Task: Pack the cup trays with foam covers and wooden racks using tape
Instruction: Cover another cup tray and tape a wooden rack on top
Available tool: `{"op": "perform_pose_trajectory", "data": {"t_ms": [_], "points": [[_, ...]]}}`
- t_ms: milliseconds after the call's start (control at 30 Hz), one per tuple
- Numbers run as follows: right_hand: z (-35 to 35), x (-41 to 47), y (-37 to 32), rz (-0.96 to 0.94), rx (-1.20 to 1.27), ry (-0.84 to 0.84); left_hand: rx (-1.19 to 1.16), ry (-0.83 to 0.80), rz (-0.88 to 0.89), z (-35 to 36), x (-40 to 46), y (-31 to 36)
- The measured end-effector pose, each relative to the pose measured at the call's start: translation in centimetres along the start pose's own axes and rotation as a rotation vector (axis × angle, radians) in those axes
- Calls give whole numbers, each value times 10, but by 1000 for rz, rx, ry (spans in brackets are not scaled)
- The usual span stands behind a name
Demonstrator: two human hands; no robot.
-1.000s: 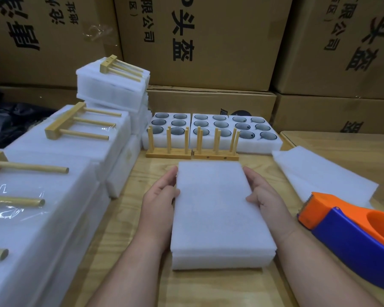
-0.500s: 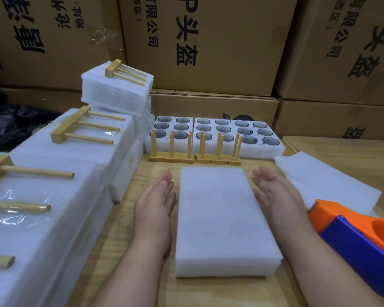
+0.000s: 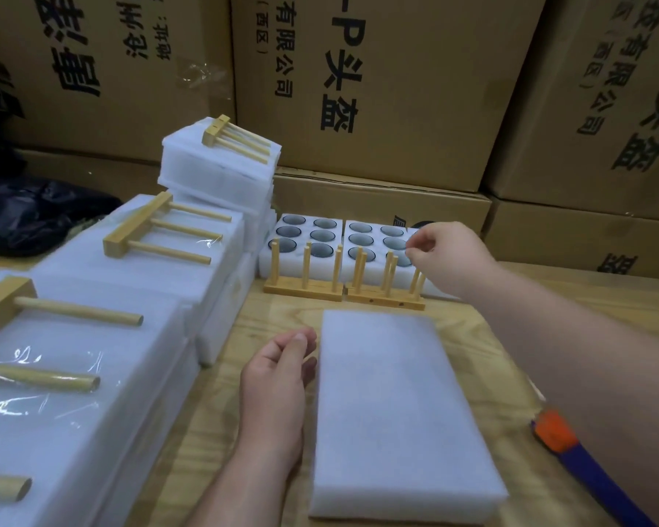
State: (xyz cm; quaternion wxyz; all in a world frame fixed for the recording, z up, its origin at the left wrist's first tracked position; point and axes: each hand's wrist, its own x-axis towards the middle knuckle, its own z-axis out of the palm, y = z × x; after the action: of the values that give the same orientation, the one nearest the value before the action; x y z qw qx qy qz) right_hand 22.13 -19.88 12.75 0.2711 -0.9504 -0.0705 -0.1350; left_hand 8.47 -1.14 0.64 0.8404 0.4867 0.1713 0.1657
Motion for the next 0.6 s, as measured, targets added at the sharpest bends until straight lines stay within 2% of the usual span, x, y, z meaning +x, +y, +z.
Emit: {"op": "perform_pose_trajectory", "data": {"t_ms": [167, 233, 600], "points": [[11, 21, -3, -118, -439, -106, 4, 18, 9, 0, 1, 0], [17, 28, -2, -137, -545, -125, 12, 20, 9, 0, 2, 1], [33, 50, 6, -202, -668, -226, 33, 9, 19, 0, 4, 0]]}}
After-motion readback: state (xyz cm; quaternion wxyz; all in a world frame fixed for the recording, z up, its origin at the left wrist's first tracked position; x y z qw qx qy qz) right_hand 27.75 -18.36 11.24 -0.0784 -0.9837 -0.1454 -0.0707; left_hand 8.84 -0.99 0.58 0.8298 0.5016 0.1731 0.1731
